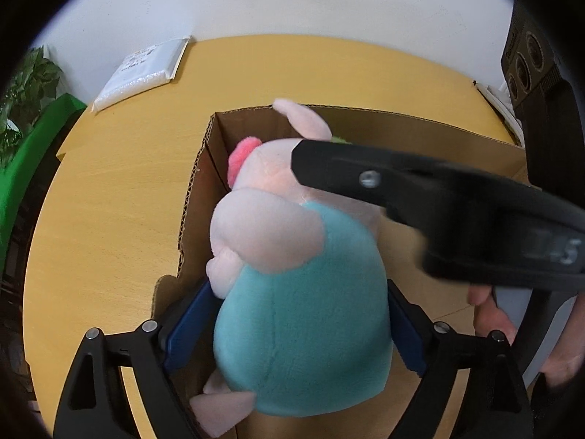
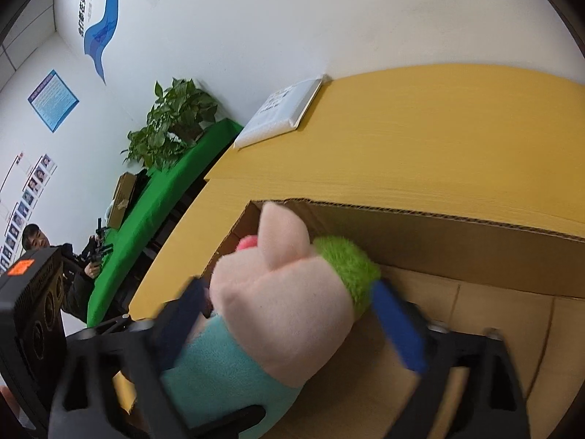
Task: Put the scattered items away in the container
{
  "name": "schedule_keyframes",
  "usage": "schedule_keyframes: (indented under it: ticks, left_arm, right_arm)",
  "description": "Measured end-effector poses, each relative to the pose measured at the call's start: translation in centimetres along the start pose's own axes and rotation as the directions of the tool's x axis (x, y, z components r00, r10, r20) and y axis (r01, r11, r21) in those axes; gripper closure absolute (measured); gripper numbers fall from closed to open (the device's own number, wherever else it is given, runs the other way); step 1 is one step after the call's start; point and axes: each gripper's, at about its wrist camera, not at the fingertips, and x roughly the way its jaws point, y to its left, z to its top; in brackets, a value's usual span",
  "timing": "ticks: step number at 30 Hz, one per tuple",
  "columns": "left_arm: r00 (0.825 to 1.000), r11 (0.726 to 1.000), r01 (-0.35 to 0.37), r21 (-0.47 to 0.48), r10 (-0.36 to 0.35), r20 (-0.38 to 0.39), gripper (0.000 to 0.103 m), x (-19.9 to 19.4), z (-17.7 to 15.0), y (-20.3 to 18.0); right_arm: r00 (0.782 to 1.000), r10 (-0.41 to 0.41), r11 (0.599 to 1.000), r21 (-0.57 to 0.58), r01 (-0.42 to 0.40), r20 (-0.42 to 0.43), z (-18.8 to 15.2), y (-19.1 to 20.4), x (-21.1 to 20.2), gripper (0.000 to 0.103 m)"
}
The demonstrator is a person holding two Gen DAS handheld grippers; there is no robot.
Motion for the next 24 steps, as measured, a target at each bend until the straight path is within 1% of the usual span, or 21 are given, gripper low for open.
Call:
schedule_keyframes:
  ticks: [3,5,8,11,14,17,18,21,23,24]
  left_arm:
    - [0.999,0.999,-0.046,0.011,0.046,0.019,0.012,-1.3,-0.3,-0.1]
    - [0.994,0.997,-0.076,0.014,0.075,0.074,0.012,-3.3,-0.7,-0.2]
    - [0.992,0.998,-0.056,0.006,0.055,0.115,0.012,-5.7,-1.1,0.0]
    - [0.987,0.999,-0.038,-0.01,0.039,0.153,0.012,-7.9,-1.7,0.6]
    - [0.981,0.999,0.025,-0.019,-0.021,0.193,0.012,-10.0,-2.5,0.8]
    - [0.972,0.995,0.097,0.02,-0.099,0.215,0.012,-11.9,-4.5,-1.1]
    - [0.968,0.992,0.117,0.042,-0.124,0.216,0.012,-12.5,-5.6,-2.0]
    - [0.962,0.984,0.149,0.102,-0.168,0.217,0.012,-14.4,-9.4,-4.0]
    - [0.958,0.978,0.171,0.118,-0.193,0.211,0.012,-14.9,-11.8,-5.0]
    - [0.956,0.973,0.193,0.126,-0.216,0.2,0.012,-15.1,-13.3,-5.6]
  right_arm:
    - [1.0,-0.008,1.0,0.005,0.008,0.022,-0.2,0.0,-2.9,0.0]
    - [0.999,-0.013,1.0,-0.011,0.013,0.04,-0.4,0.4,-5.6,0.0]
    - [0.996,-0.038,0.997,-0.06,0.042,0.078,-1.3,1.5,-11.1,0.0]
    - [0.99,-0.064,0.99,-0.121,0.079,0.127,-3.0,3.1,-17.0,0.0]
    - [0.982,-0.102,0.974,-0.183,0.131,0.159,-6.0,4.6,-23.0,0.0]
    - [0.978,-0.15,0.96,-0.215,0.179,0.148,-9.9,5.2,-27.7,0.0]
    - [0.976,-0.163,0.958,-0.213,0.191,0.142,-11.2,5.2,-29.0,0.0]
    - [0.974,-0.195,0.954,-0.209,0.216,0.117,-16.1,5.0,-32.8,0.0]
    - [0.972,-0.219,0.951,-0.203,0.233,0.091,-19.8,4.5,-34.5,0.0]
    - [0.97,-0.231,0.949,-0.203,0.242,0.074,-21.4,4.2,-34.9,0.0]
